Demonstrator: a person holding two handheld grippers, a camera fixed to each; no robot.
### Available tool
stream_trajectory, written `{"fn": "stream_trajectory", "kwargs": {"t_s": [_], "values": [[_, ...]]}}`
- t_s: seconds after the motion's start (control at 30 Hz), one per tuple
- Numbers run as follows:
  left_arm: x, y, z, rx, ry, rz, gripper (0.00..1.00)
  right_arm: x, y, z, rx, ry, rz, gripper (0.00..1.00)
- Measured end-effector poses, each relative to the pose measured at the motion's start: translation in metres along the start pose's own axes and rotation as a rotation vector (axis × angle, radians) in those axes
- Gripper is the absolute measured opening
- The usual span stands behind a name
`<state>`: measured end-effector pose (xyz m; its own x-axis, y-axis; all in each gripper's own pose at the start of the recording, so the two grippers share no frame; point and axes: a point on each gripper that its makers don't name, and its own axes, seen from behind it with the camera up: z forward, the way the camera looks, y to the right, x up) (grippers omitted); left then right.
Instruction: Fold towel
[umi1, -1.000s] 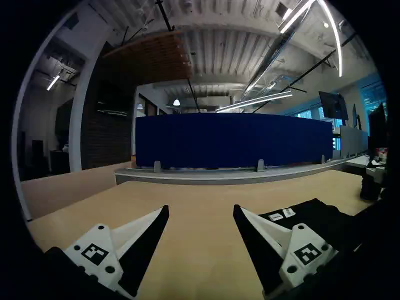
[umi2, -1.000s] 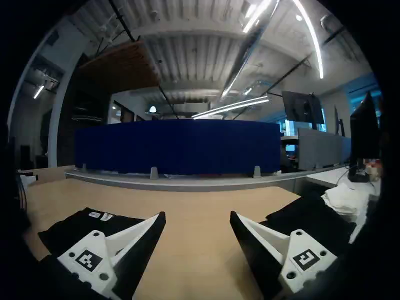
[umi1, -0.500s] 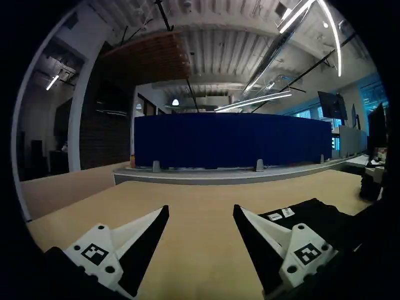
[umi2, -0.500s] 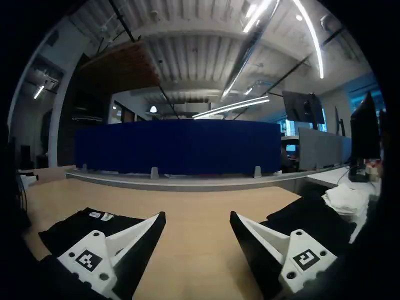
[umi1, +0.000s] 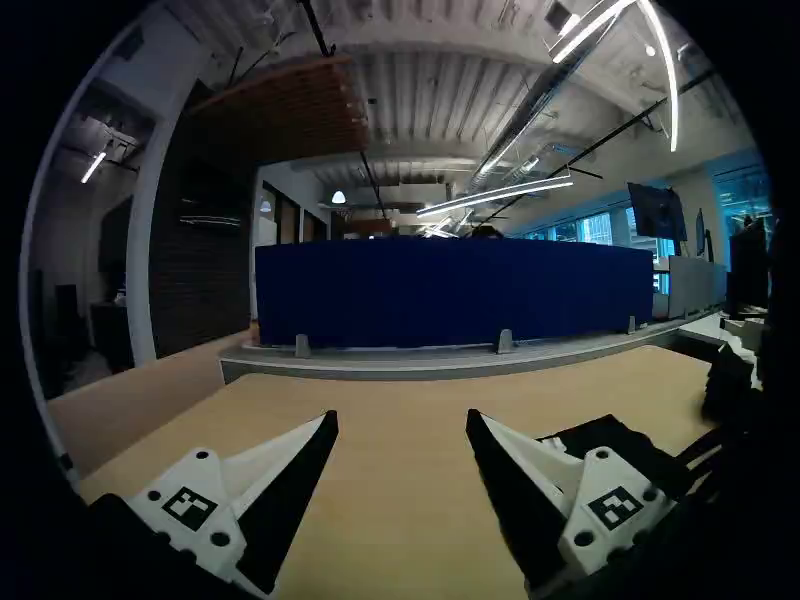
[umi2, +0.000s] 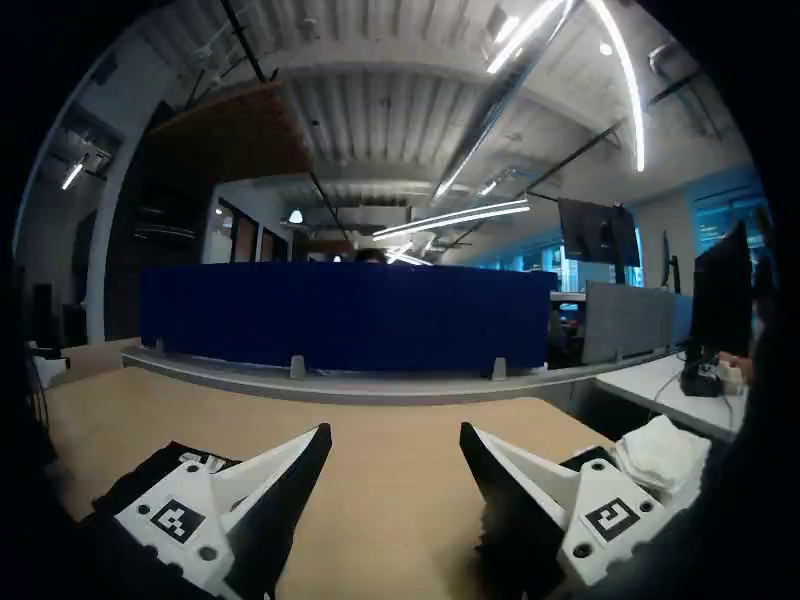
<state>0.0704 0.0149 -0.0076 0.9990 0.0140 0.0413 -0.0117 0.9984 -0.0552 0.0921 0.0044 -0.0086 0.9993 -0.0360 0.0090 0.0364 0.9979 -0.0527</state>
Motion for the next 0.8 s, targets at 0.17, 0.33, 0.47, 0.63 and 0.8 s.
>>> {"fn": "stream_trajectory", "kwargs": {"t_s": [0.17, 0.33, 0.47, 0.63, 0.8], "values": [[0.049, 0.003, -0.006, -0.024, -0.003, 0.009, 0.95, 0.038, -0.002, -0.008, -0.001, -0.011, -0.003, 1.0], [0.068, 0.006, -0.012, -0.052, -0.054, 0.034, 0.95, 0.057, -0.01, -0.012, 0.035, -0.056, -0.011, 1.0], [0.072, 0.019, -0.018, -0.123, -0.114, 0.072, 0.95, 0.059, -0.029, -0.013, 0.117, -0.133, -0.048, 1.0], [0.066, 0.042, -0.025, -0.241, -0.197, 0.096, 0.95, 0.054, -0.055, -0.019, 0.244, -0.222, -0.119, 1.0], [0.059, 0.063, -0.032, -0.349, -0.261, 0.098, 0.95, 0.043, -0.079, -0.028, 0.361, -0.31, -0.183, 1.0]]}}
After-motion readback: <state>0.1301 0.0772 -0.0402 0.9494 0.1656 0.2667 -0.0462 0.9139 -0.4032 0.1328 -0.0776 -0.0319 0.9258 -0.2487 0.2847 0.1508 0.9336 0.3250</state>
